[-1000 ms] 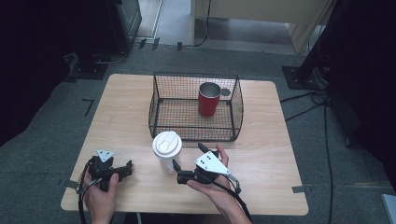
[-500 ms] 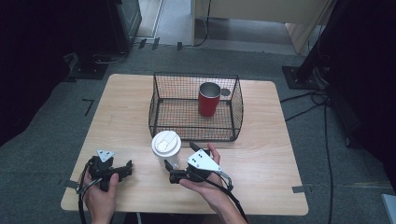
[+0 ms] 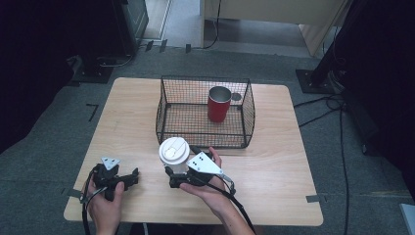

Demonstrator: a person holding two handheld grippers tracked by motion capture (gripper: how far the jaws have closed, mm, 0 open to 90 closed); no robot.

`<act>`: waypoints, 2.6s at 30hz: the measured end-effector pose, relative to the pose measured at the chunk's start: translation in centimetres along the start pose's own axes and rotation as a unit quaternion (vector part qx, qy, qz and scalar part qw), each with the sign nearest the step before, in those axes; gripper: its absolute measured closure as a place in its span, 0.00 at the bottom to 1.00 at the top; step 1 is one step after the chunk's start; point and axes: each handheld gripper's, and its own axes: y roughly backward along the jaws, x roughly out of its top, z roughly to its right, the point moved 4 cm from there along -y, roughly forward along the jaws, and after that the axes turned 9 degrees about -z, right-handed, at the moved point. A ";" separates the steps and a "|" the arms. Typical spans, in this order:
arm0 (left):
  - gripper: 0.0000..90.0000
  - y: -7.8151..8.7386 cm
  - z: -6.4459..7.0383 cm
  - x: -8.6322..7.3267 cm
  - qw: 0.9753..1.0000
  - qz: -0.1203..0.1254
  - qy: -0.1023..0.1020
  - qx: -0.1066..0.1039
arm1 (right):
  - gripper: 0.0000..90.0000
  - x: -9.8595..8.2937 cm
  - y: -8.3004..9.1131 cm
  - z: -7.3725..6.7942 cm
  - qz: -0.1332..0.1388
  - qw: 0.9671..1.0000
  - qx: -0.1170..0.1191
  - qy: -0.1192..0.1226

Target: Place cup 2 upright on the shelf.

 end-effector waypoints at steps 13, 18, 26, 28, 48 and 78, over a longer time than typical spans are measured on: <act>0.00 0.0 0.0 0.0 1.000 0.000 0.000 0.000 | 0.07 0.2 -1.7 -0.6 0.001 1.000 -0.012 0.007; 0.00 0.0 0.0 0.0 1.000 0.000 -0.001 0.000 | 0.11 0.1 -2.3 -0.6 0.002 1.000 -0.023 0.010; 0.00 0.0 0.0 0.0 1.000 0.000 -0.001 0.000 | 0.18 0.4 -2.4 -1.0 0.023 0.999 -0.036 0.015; 0.00 0.0 0.0 0.1 1.000 0.000 -0.001 0.000 | 0.18 0.4 -2.3 -1.0 0.024 0.999 -0.035 0.018; 0.00 0.0 0.0 0.1 1.000 0.000 -0.002 0.000 | 0.18 2.9 -1.3 -1.0 0.070 0.996 -0.049 0.007; 0.00 0.0 0.0 0.1 1.000 -0.001 -0.002 0.000 | 0.18 10.0 -0.9 0.0 0.155 0.986 -0.068 0.012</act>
